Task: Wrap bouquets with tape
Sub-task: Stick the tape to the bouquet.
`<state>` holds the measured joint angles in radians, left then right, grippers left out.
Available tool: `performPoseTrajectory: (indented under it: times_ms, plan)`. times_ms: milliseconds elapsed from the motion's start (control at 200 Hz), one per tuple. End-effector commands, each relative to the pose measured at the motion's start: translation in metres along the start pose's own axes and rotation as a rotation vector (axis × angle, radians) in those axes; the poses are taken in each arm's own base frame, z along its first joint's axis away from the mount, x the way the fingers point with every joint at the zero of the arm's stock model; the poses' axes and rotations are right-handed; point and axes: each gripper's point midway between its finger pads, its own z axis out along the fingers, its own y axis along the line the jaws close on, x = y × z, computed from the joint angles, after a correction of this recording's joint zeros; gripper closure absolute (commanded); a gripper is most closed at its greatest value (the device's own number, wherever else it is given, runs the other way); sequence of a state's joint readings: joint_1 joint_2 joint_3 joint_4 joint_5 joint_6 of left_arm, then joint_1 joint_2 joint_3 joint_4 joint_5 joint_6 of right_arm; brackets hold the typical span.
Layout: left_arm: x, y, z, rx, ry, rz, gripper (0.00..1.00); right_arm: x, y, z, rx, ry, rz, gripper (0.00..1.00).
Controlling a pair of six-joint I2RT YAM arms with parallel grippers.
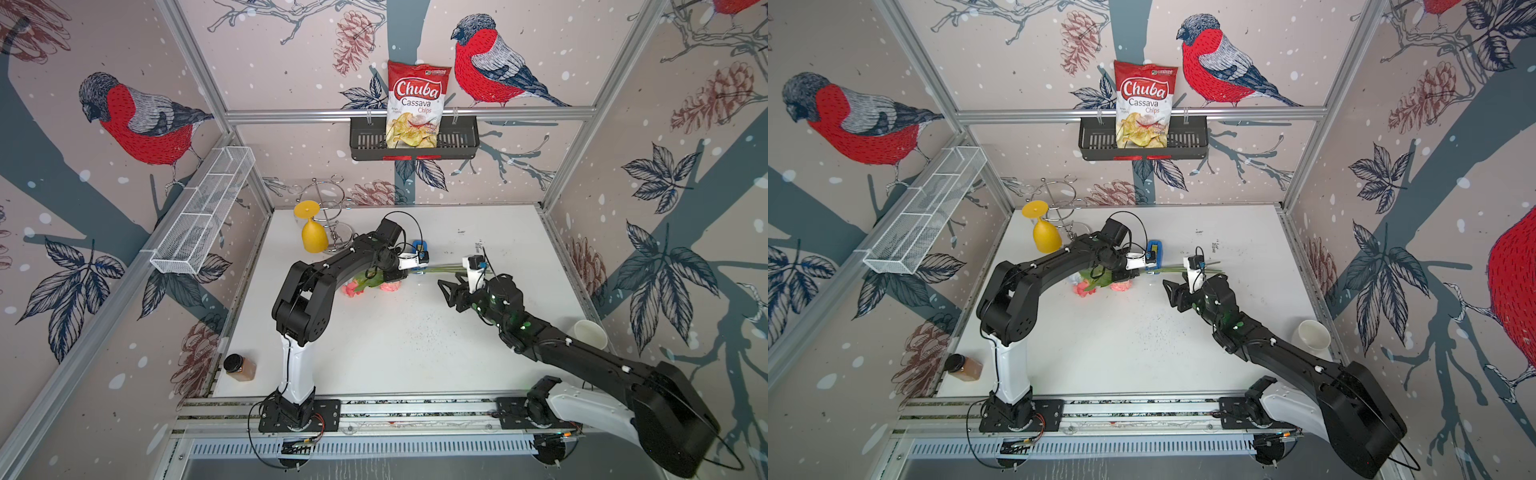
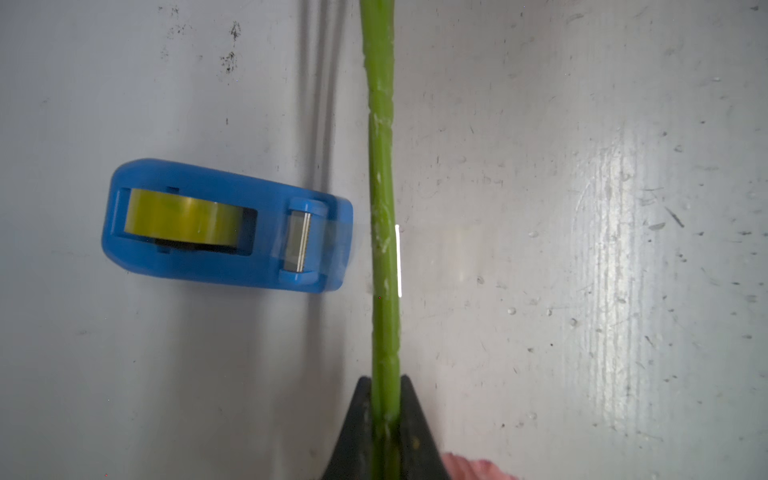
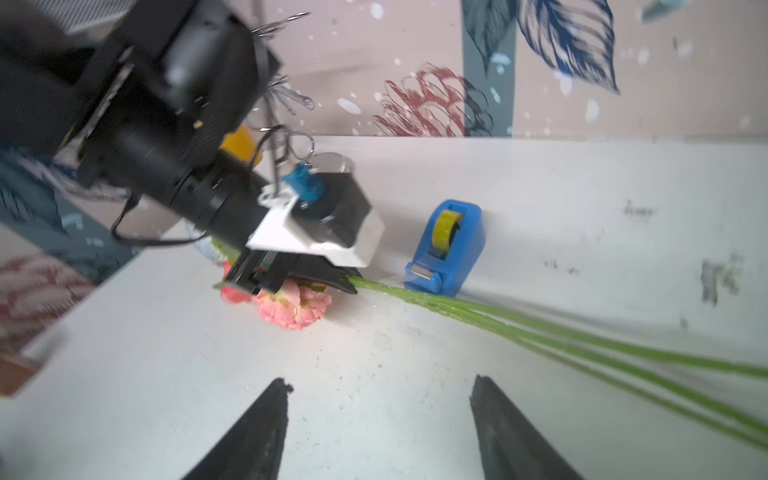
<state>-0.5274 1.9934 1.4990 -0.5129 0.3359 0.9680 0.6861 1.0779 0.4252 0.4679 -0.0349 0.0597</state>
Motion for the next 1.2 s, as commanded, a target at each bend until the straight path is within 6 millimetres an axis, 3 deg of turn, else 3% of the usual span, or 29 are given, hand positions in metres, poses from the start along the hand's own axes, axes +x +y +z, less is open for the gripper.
performPoseTrajectory:
  times_ms: [0, 135, 425, 876, 1191]
  plan:
    - [0.0, -0.001, 0.0, 0.007, 0.005, -0.001, 1.0, -0.012, 0.011, -0.003, -0.018, -0.075, -0.545, 0.3]
    - [-0.001, -0.001, -0.002, 0.011, 0.004, -0.002, 1.0, 0.032, 0.034, -0.003, -0.194, -0.032, -0.886, 0.44]
    - [-0.001, -0.001, -0.003, 0.012, 0.005, -0.001, 1.0, 0.044, 0.026, 0.033, -0.25, -0.026, -1.005, 0.66]
    - [0.004, -0.003, 0.001, 0.021, 0.021, -0.004, 1.0, 0.036, 0.016, 0.087, -0.277, -0.047, -1.127, 0.66]
    - [0.005, -0.003, 0.002, 0.029, 0.027, -0.013, 1.0, 0.049, 0.012, 0.104, -0.317, -0.021, -1.16, 0.66]
